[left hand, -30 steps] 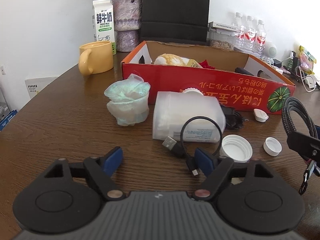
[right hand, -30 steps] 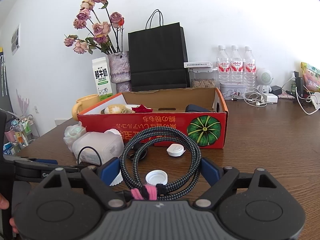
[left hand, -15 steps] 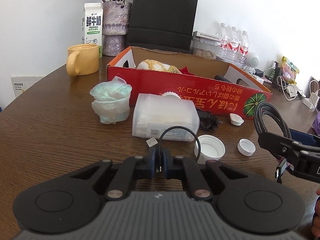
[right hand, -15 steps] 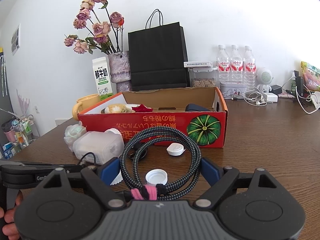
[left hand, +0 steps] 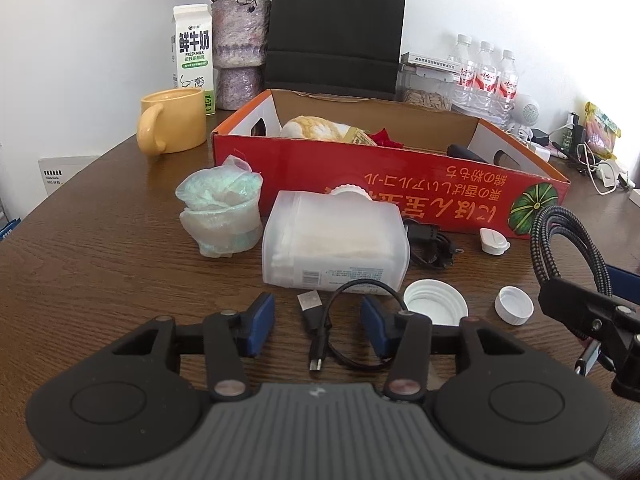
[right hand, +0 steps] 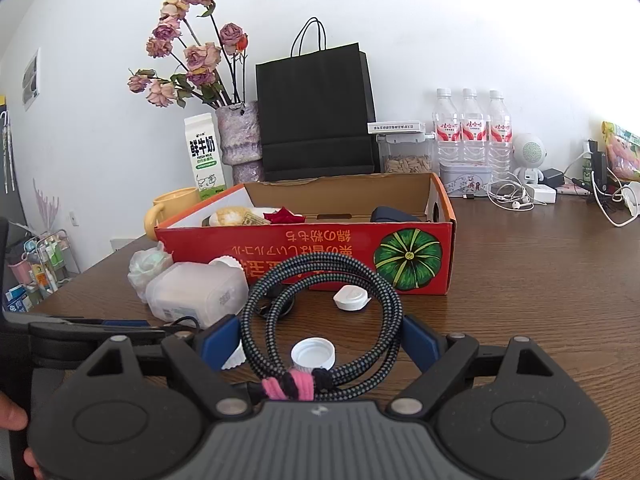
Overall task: Organize objects
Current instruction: 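Grasp the black USB cable with the left tool while the right tool holds the braided cable, then carry both cables into the cardboard box and open both tools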
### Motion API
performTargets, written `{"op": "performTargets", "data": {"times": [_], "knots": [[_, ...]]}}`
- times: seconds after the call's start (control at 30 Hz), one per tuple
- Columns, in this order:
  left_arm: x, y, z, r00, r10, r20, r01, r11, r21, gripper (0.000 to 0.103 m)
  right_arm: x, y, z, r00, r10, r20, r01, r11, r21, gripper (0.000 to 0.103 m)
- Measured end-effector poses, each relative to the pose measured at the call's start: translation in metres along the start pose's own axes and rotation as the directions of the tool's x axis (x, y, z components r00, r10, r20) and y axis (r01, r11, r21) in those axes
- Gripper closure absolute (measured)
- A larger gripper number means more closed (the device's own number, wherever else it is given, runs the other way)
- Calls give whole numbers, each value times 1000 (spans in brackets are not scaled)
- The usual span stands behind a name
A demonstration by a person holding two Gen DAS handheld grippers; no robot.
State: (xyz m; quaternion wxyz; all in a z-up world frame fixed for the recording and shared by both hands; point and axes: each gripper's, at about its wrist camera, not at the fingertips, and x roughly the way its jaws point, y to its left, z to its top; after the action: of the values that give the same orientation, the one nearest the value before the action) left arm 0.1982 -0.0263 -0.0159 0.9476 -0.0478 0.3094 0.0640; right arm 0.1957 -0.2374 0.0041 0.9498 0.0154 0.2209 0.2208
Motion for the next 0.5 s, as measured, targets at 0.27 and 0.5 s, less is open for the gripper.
{"op": "performTargets", "data": {"times": [0.27, 0.5], "knots": [[-17, 1, -7, 998, -55, 41, 54, 998, 9, 88, 0, 0, 0, 1000, 1, 1, -1, 1000, -1, 17], [-39, 2, 3, 988, -80, 129, 79, 997, 11, 88, -7, 3, -1, 999, 1, 46, -1, 1000, -17, 17]]}}
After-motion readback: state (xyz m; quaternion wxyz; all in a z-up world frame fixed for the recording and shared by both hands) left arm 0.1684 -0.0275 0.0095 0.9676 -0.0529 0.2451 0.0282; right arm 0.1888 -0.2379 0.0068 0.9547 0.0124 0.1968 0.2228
